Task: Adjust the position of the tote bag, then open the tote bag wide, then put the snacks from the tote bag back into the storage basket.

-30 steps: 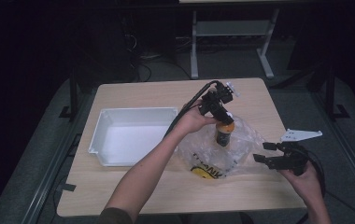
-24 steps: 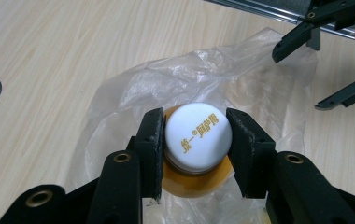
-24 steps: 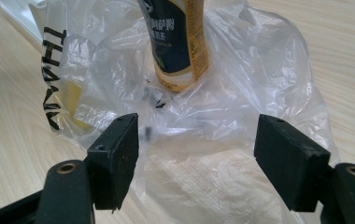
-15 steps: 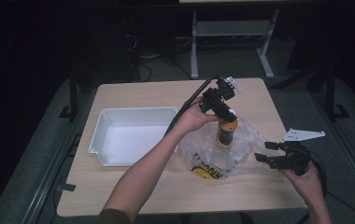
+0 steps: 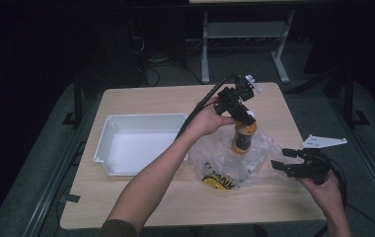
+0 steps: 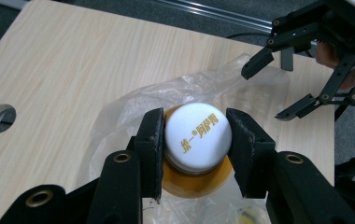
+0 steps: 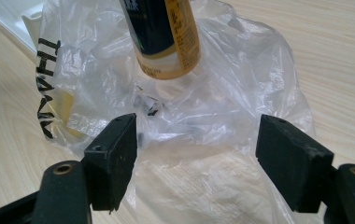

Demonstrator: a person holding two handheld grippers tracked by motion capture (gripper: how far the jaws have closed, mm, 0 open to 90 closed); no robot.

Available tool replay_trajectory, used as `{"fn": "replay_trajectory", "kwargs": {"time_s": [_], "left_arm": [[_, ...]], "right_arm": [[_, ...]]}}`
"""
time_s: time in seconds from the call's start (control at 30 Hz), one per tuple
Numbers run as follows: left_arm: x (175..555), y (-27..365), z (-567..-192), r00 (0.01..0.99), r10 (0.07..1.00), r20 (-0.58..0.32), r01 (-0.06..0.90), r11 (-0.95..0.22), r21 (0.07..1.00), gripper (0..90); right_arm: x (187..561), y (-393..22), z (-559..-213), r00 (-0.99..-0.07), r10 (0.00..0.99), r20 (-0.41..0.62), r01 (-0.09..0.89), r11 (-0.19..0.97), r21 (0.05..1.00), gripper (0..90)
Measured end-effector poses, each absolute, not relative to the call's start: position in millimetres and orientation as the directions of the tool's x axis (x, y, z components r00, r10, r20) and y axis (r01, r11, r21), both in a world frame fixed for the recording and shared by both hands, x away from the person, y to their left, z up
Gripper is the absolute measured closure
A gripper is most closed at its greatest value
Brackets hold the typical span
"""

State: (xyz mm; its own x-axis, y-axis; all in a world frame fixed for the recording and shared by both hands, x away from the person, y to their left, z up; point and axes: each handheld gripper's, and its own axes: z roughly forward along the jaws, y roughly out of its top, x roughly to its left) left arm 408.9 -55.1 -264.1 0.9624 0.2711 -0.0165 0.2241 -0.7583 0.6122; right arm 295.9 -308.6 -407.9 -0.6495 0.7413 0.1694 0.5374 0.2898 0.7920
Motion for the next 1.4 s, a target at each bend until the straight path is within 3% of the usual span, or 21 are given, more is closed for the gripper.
{"fn": "replay_trajectory", "kwargs": {"time_s": [0.77, 1.4], "left_arm": [[389, -33, -231, 0.962, 0.272, -0.002, 0.212, -0.743, 0.635, 59.2], [378, 9, -206, 0.953, 0.303, 0.021, 0.214, -0.722, 0.658, 59.2]], "right_arm": [[294, -305, -405, -0.647, 0.745, 0.164, 0.535, 0.291, 0.793, 28.5], [296, -300, -405, -0.655, 0.741, 0.149, 0.529, 0.309, 0.791, 28.6]]}}
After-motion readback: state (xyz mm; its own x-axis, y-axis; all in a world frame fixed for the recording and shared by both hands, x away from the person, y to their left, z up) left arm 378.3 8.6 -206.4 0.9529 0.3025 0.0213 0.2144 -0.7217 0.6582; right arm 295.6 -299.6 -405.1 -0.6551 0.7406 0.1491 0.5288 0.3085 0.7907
